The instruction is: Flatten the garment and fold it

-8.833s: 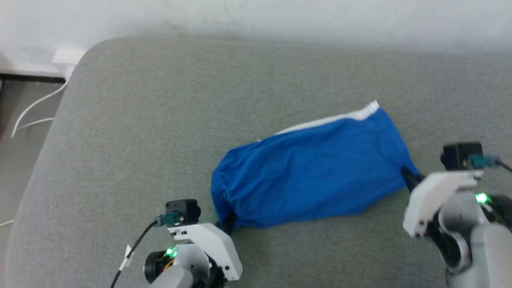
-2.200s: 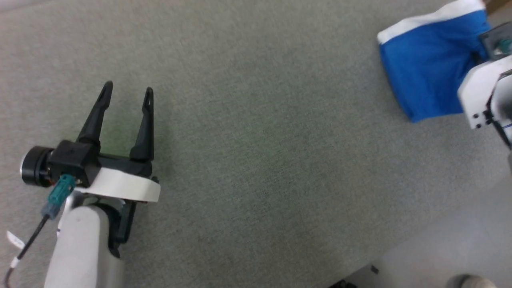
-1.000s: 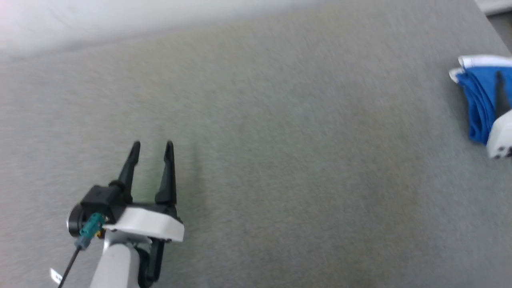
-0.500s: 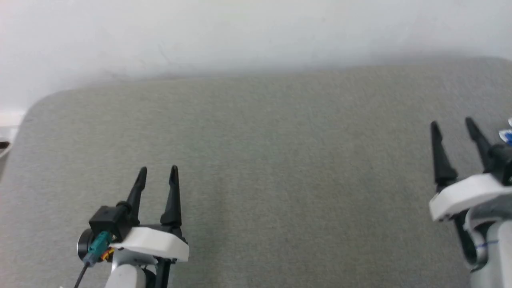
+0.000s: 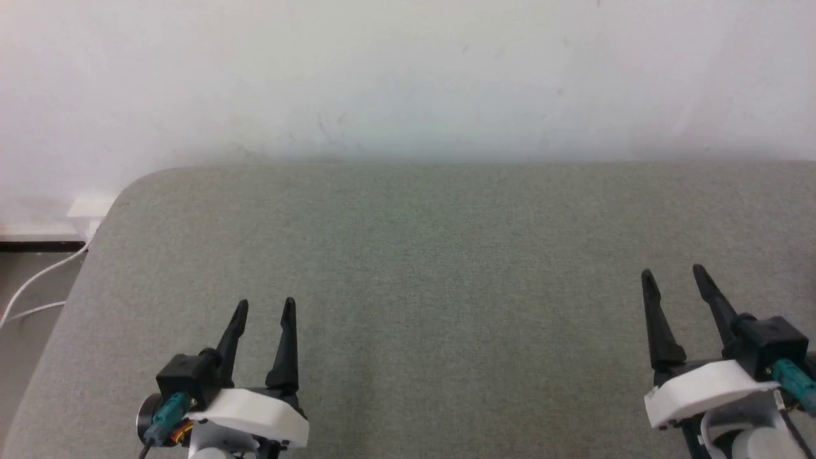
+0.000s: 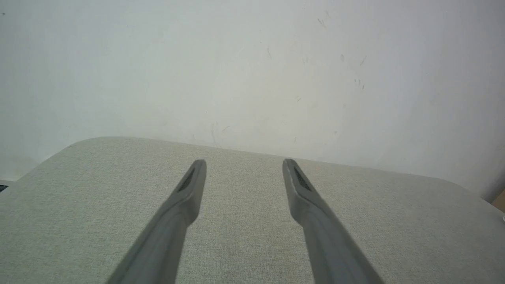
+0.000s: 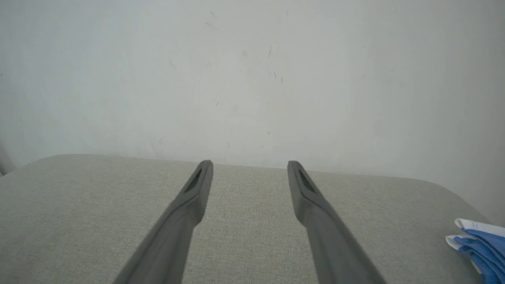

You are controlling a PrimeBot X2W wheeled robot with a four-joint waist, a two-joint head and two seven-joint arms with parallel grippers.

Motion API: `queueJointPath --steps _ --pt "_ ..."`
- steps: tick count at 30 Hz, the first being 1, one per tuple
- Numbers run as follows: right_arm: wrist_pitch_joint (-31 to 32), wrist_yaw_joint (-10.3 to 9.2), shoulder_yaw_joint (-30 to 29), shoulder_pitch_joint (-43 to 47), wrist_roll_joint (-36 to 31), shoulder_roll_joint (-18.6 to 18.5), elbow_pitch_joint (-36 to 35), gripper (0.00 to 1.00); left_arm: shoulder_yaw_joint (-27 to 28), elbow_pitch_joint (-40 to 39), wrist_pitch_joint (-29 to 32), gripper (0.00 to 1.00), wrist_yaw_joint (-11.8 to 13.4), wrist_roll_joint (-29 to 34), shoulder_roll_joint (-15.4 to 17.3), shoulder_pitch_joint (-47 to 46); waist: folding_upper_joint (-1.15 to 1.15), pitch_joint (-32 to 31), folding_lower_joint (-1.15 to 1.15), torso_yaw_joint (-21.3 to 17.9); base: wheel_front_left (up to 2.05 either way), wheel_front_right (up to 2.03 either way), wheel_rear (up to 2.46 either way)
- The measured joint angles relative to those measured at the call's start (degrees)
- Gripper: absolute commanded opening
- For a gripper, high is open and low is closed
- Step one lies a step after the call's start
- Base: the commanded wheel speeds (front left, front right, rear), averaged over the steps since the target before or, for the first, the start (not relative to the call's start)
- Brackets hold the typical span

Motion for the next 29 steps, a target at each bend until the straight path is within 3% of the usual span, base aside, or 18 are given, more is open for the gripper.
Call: queueJointPath --steps 23,24,29 --pt "-2.4 0.00 2.9 3.7 2.9 0.1 3.7 1.00 -1.1 0.2 0.0 1.00 1.2 -0.7 -0.2 3.3 0.01 -1.7 0.01 1.8 0.00 0.00 0.00" --pt "-2.3 0.01 2.9 3.7 2.8 0.1 3.7 0.00 -1.1 0.2 0.1 0.00 1.2 -0.6 -0.1 3.3 0.01 -1.7 0.01 1.8 0.00 0.00 0.00" --pt "-2.3 0.01 2.9 3.7 2.8 0.0 3.7 0.00 -1.1 0.2 0.1 0.00 1.2 -0.6 -0.1 3.3 0.01 -1.7 0.01 1.8 0.00 0.00 0.00"
